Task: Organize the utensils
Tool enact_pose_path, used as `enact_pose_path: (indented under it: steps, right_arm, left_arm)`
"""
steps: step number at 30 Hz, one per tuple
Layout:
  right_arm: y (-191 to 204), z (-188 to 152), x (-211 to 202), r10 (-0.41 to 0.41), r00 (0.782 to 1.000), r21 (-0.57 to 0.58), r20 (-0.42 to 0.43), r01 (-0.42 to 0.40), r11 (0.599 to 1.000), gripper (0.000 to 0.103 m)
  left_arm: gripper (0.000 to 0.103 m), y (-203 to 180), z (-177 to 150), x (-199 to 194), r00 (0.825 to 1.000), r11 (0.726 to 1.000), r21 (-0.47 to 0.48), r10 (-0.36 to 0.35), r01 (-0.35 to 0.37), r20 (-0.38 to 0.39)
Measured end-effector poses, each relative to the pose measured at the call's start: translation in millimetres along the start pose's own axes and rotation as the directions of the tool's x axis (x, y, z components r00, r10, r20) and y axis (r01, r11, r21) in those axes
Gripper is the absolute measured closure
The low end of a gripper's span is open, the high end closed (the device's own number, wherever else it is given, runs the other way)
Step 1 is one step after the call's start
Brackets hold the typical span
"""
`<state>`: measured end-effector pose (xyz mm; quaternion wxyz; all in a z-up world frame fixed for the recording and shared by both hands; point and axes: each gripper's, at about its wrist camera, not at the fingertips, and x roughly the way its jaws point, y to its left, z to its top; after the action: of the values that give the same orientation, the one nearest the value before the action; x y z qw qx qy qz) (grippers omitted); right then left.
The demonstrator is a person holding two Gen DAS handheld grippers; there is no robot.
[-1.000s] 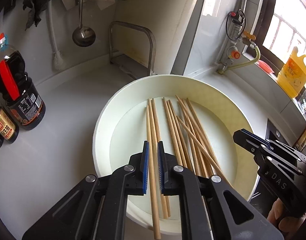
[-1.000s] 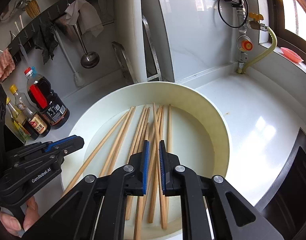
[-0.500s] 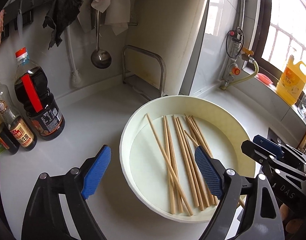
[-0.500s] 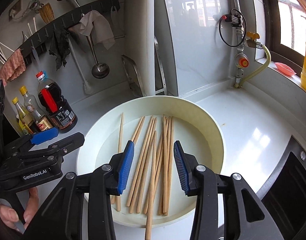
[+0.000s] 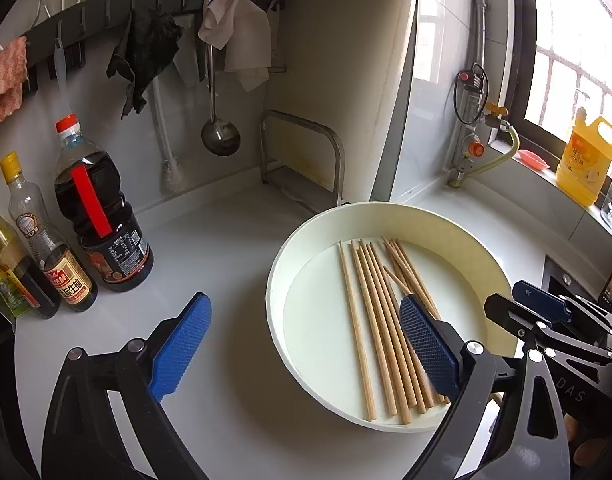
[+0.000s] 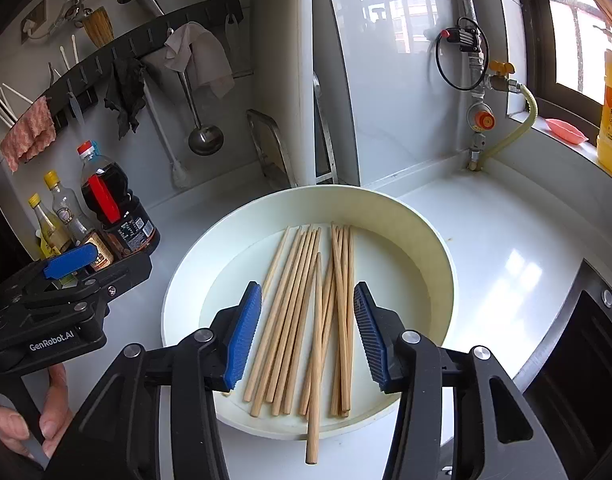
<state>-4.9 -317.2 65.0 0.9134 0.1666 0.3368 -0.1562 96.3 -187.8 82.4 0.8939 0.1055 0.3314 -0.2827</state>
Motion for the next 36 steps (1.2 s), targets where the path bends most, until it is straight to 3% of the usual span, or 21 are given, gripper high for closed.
enact_pose_path:
  steps: [24, 36]
  right_arm:
    - [3, -5, -2, -0.011, 1.000, -0.008, 0.007, 0.011, 1.000, 0.052]
    - [0, -2, -9, -0.029, 0.999, 0.014, 0.027, 0.028, 1.000, 0.039]
  left_arm:
    - [0.006, -1, -3, -3, 0.998, 0.998, -0.001, 0.068, -0.068, -0.005]
    - [0.006, -6, -4, -9, 0.996, 0.996, 0.004, 0.089, -0.089, 0.005]
